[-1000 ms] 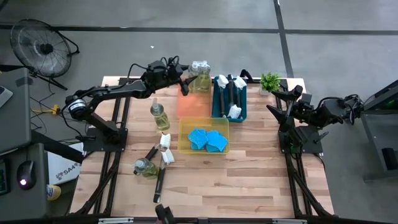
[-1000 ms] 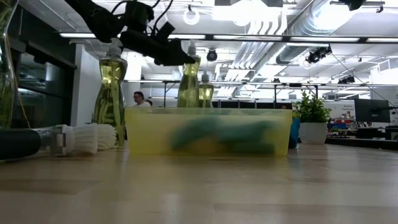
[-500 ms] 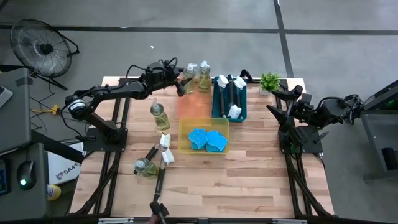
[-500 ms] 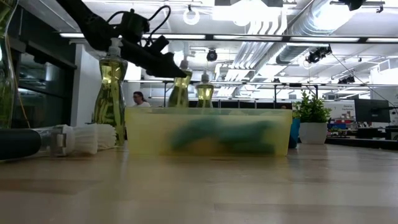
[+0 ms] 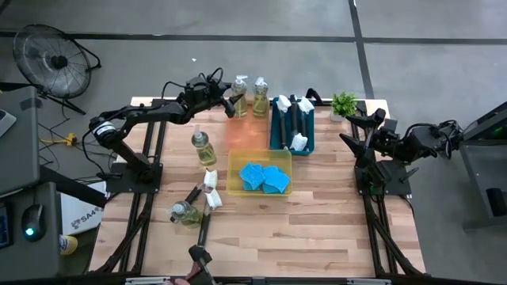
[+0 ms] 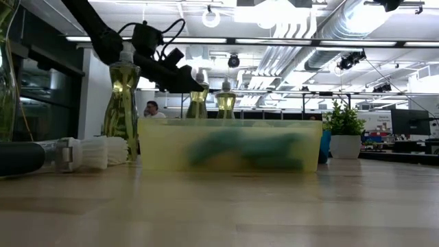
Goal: Pick & Place Kitchen Sink Supplies
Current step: Put the dish soap into the orange bin
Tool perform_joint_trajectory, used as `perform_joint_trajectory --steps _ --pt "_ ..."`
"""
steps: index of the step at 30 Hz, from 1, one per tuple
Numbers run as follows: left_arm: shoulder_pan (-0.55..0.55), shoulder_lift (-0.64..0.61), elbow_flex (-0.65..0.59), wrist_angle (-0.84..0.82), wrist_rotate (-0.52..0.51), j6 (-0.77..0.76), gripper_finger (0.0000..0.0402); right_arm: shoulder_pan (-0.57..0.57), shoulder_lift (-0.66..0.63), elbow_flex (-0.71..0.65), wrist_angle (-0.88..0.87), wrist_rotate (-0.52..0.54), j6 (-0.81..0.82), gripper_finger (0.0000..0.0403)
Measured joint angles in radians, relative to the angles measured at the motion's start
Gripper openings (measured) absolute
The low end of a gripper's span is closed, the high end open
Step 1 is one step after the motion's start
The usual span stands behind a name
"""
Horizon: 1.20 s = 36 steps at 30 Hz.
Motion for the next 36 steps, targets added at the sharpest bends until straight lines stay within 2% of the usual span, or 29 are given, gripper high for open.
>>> perform_joint_trajectory --steps 17,23,28,36 --pt "0.005 0.118 0.002 0.137 -0.020 -0.022 0.0248 0.000 0.000 0.000 0.000 0.000 0.000 0.0321" --pt "0.004 0.122 0.002 0.141 -0.052 -0.027 0.0251 0.000 0.000 0.000 0.000 0.000 0.000 0.0321" --pt "0.004 0.122 0.002 0.141 -0.052 -0.027 0.0272 0.000 0.000 0.000 0.000 0.000 0.000 0.0321" --pt "0.004 0.116 0.002 0.151 -0.061 -0.050 0.0330 0.000 0.000 0.000 0.000 0.000 0.000 0.0321"
